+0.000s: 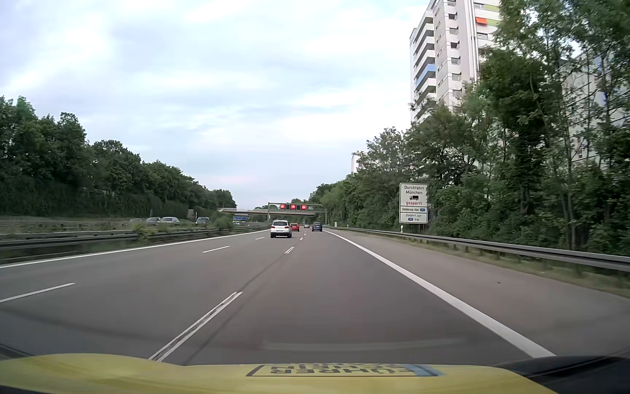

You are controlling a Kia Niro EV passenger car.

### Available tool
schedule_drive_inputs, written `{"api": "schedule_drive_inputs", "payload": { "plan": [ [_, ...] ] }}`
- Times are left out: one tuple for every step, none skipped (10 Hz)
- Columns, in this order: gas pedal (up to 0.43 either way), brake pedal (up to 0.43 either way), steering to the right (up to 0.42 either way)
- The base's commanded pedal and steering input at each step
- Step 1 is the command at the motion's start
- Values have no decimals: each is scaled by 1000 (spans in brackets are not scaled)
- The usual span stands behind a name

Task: Follow the waypoints while adhering to traffic rules and regulations

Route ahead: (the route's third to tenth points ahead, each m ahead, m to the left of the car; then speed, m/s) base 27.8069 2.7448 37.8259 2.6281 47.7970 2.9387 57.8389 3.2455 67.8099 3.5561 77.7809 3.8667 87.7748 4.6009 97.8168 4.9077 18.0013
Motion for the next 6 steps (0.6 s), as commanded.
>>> {"api": "schedule_drive_inputs", "payload": {
  "plan": [
    [67, 0, -1],
    [67, 0, 0],
    [67, 0, -1],
    [67, 0, -1],
    [67, 0, -2],
    [67, 0, -2]
  ]
}}
